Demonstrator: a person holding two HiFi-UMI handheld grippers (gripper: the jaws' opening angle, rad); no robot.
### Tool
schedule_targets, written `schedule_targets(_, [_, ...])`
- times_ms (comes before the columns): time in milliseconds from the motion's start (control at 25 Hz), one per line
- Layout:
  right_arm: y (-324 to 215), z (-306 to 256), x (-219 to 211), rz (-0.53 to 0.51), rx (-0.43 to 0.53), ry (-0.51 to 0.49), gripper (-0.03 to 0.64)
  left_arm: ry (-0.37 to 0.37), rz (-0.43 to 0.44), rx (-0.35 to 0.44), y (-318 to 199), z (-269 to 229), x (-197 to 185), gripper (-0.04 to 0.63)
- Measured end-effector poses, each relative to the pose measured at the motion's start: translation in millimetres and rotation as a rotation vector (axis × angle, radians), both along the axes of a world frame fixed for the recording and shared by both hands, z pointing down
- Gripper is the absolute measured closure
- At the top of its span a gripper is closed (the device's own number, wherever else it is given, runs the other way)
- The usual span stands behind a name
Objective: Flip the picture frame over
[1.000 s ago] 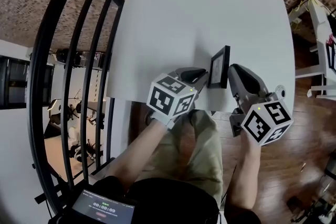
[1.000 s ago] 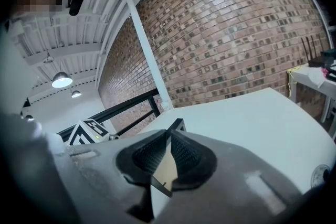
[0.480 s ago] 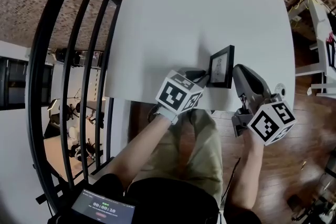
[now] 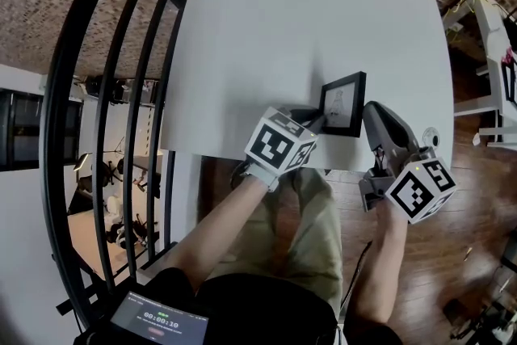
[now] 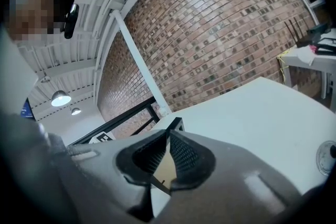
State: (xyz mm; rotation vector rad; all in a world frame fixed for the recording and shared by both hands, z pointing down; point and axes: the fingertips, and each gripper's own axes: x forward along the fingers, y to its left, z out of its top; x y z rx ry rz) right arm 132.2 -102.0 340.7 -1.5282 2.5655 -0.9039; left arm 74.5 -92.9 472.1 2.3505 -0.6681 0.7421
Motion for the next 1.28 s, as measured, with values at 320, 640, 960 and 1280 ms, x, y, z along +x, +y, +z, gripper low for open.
schedule_targets(320, [3.4, 9.2, 19.7, 0.038, -0.012, -0.047, 0.605, 0.0, 0.013, 0.003, 1.5, -1.1, 2.5, 0.57])
schedule_targets(640, [6.6, 27.6, 48.2, 0.099, -0.047, -0.118, 0.624, 0.015, 0.016, 0.0, 1.3, -2.3, 6.4, 0.574])
schedule_targets(960, [8.8, 57.9, 75.2, 0.151, -0.104, -0.125, 0.624, 0.018, 0.02, 0.002, 2.0, -2.1, 11.5, 0.574])
schedule_targets(1280, [17.7, 102.9, 93.8, 0.218, -0.249, -0.199, 0.624, 0.005, 0.013, 0.007, -0.1, -2.6, 10.8, 0.573])
